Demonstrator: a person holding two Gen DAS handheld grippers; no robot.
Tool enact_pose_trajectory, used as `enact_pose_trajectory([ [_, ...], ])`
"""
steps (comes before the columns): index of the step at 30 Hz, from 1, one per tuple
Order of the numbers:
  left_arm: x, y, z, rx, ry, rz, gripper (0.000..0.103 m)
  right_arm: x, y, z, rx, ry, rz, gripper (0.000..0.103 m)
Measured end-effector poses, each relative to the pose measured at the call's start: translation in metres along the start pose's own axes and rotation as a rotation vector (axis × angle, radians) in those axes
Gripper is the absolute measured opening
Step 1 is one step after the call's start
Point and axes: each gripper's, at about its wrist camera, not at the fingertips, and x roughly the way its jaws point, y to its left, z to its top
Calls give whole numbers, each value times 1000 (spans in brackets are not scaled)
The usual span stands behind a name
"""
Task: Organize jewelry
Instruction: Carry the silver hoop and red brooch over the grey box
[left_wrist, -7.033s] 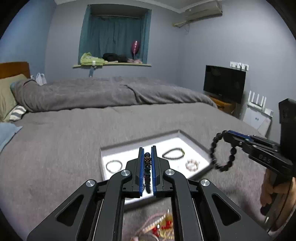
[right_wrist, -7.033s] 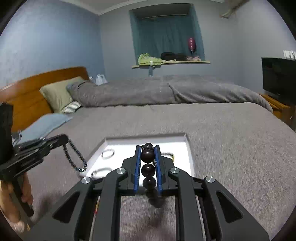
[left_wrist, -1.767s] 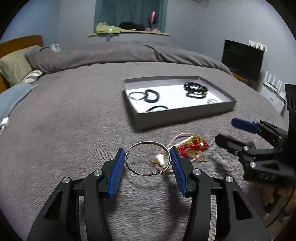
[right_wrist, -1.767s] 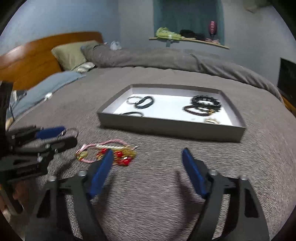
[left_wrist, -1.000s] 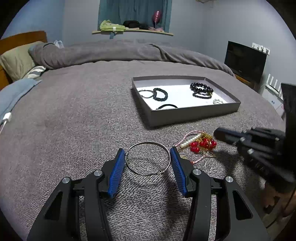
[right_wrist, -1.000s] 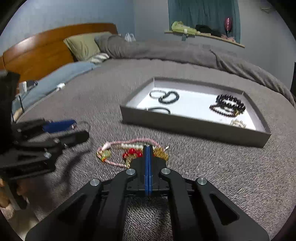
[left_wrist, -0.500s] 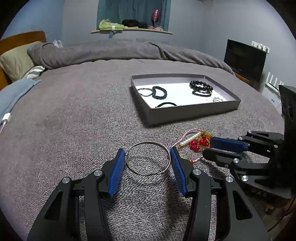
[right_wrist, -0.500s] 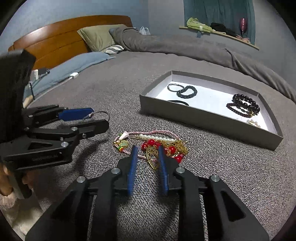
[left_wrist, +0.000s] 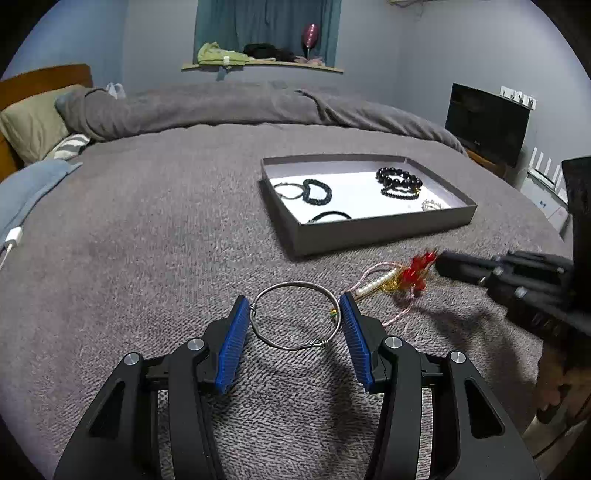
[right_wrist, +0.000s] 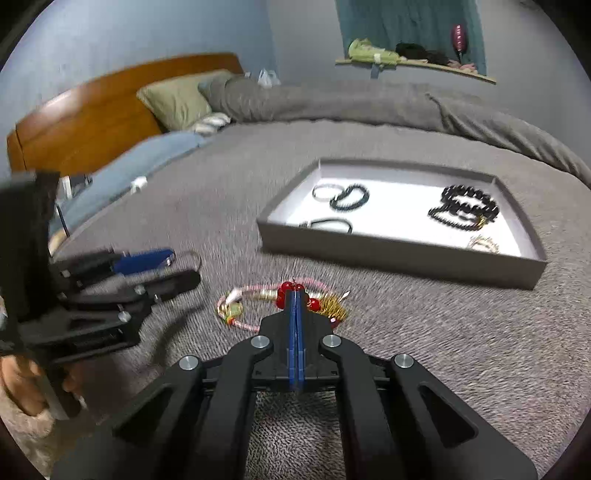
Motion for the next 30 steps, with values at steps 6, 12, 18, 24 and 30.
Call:
enact_pose_trajectory([
  [6, -12, -5, 13, 4, -56, -6, 52, -31, -17, 21, 65, -97, 33, 0],
  [12, -14, -15, 44, 14, -102, -19, 52, -45, -36, 43, 95, -160, 11, 0],
  [18, 5, -25, 85, 21, -114, -42, 52, -54, -64, 82, 143, -242, -37, 0],
  [24, 50, -39, 120, 37, -93, -32, 52, -45, -99, 111, 197, -290, -89, 0],
  [30, 99, -47, 133, 36, -38, -72, 52, -8, -131, 100, 226, -202, -98, 1],
])
